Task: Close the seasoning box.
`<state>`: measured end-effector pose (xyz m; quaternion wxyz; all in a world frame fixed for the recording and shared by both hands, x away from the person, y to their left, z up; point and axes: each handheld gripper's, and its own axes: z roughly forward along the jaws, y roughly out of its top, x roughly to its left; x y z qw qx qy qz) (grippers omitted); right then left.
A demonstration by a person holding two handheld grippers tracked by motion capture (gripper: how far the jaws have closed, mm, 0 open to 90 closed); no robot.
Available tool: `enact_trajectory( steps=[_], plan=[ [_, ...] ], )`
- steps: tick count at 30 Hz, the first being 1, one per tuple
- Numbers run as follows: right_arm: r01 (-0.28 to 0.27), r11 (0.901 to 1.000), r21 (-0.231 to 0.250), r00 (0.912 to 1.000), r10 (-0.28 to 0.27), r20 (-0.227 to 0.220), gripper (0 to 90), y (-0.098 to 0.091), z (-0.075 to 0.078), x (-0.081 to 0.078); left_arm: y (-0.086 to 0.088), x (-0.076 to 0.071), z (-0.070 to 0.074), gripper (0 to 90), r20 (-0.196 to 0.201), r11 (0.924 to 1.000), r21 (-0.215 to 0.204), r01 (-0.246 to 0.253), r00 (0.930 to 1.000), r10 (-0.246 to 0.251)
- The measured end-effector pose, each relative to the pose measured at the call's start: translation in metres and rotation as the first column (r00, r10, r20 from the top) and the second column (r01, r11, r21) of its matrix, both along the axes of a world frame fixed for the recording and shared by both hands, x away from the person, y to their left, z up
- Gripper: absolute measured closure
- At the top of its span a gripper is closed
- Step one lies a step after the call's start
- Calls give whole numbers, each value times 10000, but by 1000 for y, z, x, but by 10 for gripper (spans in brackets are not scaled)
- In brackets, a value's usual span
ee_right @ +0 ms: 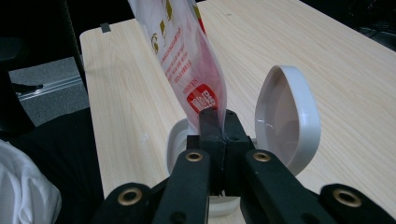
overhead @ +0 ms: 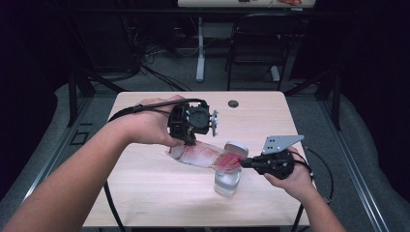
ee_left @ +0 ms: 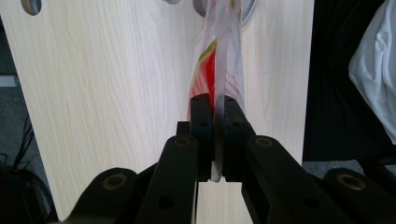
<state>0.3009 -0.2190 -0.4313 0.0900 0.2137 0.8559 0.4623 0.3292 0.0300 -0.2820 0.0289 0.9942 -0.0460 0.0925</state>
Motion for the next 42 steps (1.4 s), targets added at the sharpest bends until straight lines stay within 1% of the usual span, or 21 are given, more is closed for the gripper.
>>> enact_trajectory(
  steps=[1,2,5,8,12,16,20,31,38,42],
  plan=[
    [6,10000,-23,10000,-6,11,900,0,0,0,0,0,0,863,-3,10000,-37,0,10000,0],
    [16,9999,-108,10000,-16,47,900,0,0,0,-1,0,0,863,2,10000,11,10,10000,-10],
    [44,10000,-6,10000,-44,-3,900,0,-1,-1,-1,0,0,864,67,10000,-47,30,10000,-30],
    [49,10000,-42,10000,-49,-1,900,-1,-1,-1,-3,0,1,865,45,10000,-16,52,10000,-52],
    [38,10000,-77,10000,-38,2,900,-2,-2,-1,-4,0,2,865,15,9999,-88,63,10000,-63],
    [57,10000,-81,10000,-57,-9,900,-3,-2,-1,-5,0,2,864,72,9999,-41,109,9999,-109],
    [60,10000,-14,10000,-60,-22,900,-3,-3,-1,-5,0,3,864,53,9999,-83,78,10000,-77],
    [91,9999,-89,10000,-91,-32,900,-5,-4,-1,-8,-1,4,865,94,9999,-96,127,9999,-126],
    [108,9999,-49,9999,-108,-58,900,-5,-5,-1,-9,-1,4,864,146,9997,-167,157,9998,-154],
    [156,9999,-49,9999,-157,-55,900,-5,-6,-1,-11,-1,5,865,150,9998,-90,176,9997,-175]
  ],
)
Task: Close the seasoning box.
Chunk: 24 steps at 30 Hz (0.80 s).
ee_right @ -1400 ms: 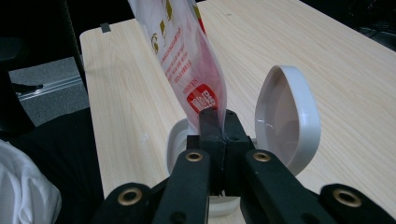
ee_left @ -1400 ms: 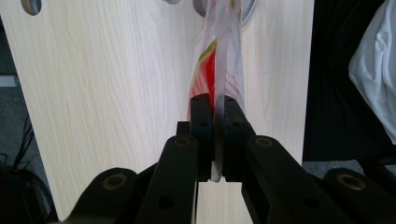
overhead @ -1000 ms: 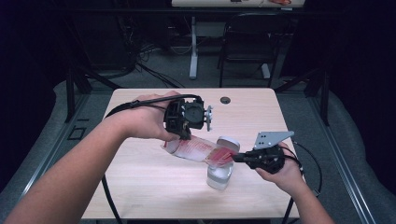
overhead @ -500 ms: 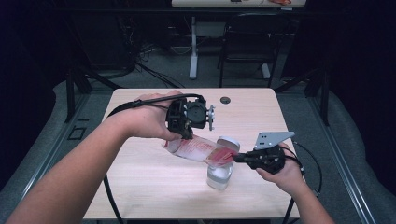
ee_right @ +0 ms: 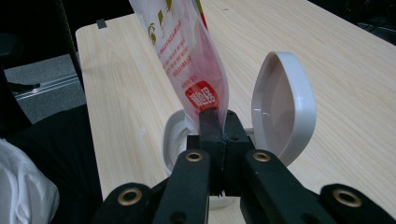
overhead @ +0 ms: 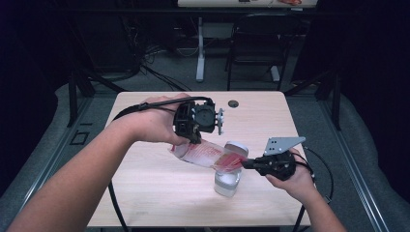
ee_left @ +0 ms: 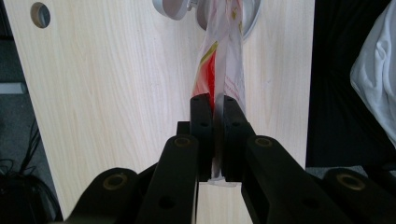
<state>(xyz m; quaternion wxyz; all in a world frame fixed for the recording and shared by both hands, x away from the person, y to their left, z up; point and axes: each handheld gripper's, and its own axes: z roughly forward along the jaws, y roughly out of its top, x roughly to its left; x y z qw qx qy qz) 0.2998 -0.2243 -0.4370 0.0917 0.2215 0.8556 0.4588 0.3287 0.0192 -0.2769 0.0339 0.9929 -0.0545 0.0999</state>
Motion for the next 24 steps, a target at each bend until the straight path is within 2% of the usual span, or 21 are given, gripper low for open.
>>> enact_trajectory(
  steps=[5,24],
  plan=[
    [-28,10000,-15,10000,28,-15,900,-1,0,0,-1,0,0,866,-81,9999,-108,7,10000,-8],
    [27,10000,-26,10000,-27,-84,900,-4,-2,0,-7,-1,2,870,-40,9999,-86,111,9999,-112]
  ],
)
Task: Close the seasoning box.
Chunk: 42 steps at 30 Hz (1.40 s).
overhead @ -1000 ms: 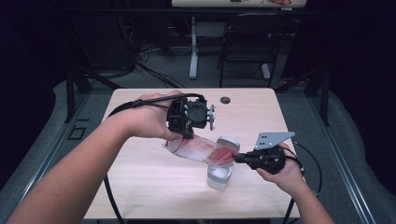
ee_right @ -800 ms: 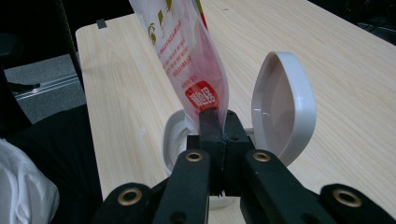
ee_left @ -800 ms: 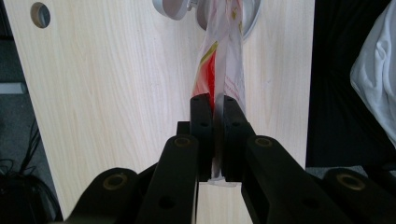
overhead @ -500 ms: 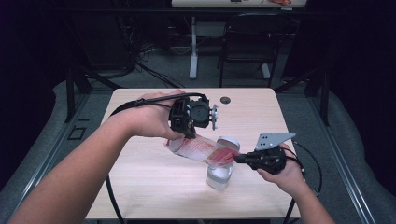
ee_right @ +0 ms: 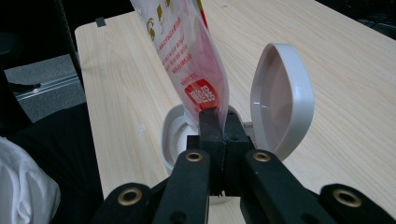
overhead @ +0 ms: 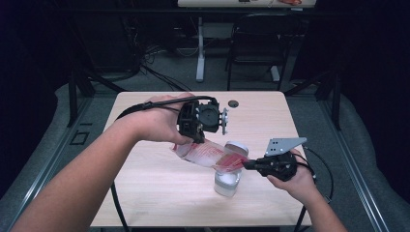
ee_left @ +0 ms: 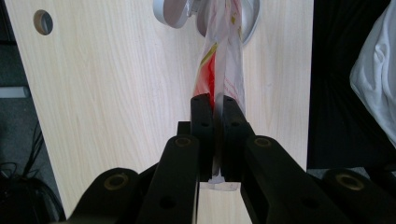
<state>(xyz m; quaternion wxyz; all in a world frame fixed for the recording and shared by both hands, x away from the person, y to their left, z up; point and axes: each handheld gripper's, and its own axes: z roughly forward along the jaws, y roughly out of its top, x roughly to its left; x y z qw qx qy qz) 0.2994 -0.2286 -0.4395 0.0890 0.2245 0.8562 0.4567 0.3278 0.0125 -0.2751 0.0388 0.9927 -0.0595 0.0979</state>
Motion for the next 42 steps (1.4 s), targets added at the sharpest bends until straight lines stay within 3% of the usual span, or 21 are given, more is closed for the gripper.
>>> enact_trajectory(
  steps=[24,42],
  plan=[
    [23,9998,-199,10000,-21,66,900,-5,5,-4,1,2,-2,871,-80,9997,-251,53,10000,-55],
    [-89,9988,-479,9997,100,223,900,0,13,-7,13,4,-5,872,-147,9988,-482,-84,9999,77]
  ],
)
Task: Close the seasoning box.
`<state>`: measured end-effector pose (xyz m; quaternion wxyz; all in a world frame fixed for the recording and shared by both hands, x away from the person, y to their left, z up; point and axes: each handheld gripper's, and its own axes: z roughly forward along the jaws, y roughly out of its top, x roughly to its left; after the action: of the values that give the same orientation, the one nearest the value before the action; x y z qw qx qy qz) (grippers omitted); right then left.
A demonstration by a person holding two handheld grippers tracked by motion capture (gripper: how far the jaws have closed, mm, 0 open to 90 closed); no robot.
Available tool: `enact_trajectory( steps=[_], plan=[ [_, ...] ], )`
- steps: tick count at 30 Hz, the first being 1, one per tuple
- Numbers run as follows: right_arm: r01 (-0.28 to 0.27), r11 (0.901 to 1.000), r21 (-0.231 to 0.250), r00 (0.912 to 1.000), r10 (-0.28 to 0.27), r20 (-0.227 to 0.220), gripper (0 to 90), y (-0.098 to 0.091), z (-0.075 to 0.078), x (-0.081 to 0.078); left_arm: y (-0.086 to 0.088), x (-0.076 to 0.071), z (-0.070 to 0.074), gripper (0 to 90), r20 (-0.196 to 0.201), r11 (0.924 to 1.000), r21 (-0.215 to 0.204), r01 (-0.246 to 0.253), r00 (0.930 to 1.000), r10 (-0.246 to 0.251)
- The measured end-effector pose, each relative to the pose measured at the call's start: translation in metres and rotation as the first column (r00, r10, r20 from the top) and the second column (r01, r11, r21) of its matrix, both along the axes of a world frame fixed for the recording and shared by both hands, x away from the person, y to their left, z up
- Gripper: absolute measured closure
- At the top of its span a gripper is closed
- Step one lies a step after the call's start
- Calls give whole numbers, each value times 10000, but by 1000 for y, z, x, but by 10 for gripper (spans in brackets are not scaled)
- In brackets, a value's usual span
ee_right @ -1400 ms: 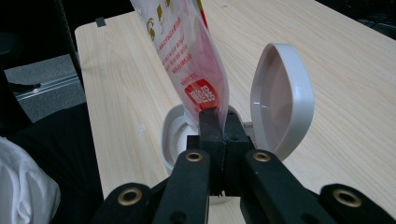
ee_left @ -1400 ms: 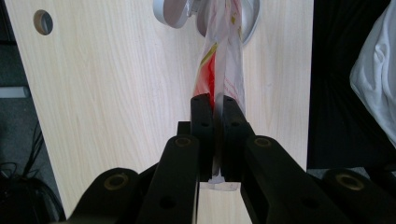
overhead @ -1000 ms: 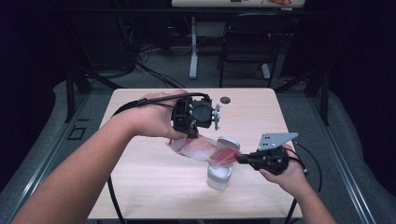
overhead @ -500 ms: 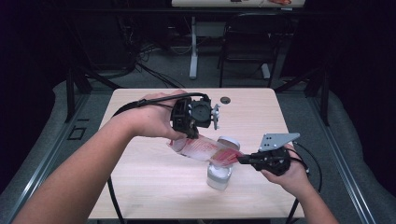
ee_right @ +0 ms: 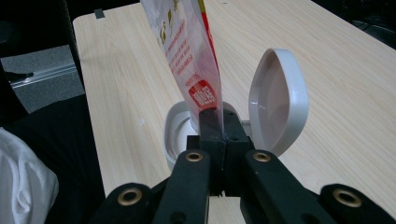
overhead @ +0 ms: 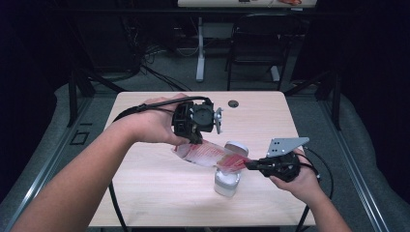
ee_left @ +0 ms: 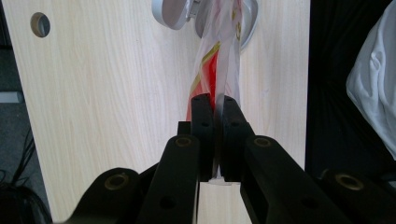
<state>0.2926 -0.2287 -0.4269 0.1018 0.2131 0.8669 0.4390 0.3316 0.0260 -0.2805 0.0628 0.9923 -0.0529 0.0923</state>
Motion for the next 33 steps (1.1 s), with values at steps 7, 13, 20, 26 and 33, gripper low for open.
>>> enact_trajectory(
  steps=[7,13,20,26,33],
  plan=[
    [-82,9999,-139,9999,83,69,900,4,3,0,7,2,-2,871,-85,9999,-64,-104,9999,104],
    [-121,9998,-180,9999,123,114,900,7,6,0,13,3,-4,871,-119,9998,-118,-185,9998,183],
    [-177,9997,-179,9997,180,144,900,11,8,1,18,5,-6,871,-99,9997,-105,-231,9997,230],
    [-196,9996,-208,9996,200,185,900,12,10,2,22,5,-8,871,-124,9993,-184,-329,9994,327],
    [-287,9993,-228,9993,292,211,900,15,13,2,28,7,-12,870,-166,9986,-261,-464,9988,459]
  ],
)
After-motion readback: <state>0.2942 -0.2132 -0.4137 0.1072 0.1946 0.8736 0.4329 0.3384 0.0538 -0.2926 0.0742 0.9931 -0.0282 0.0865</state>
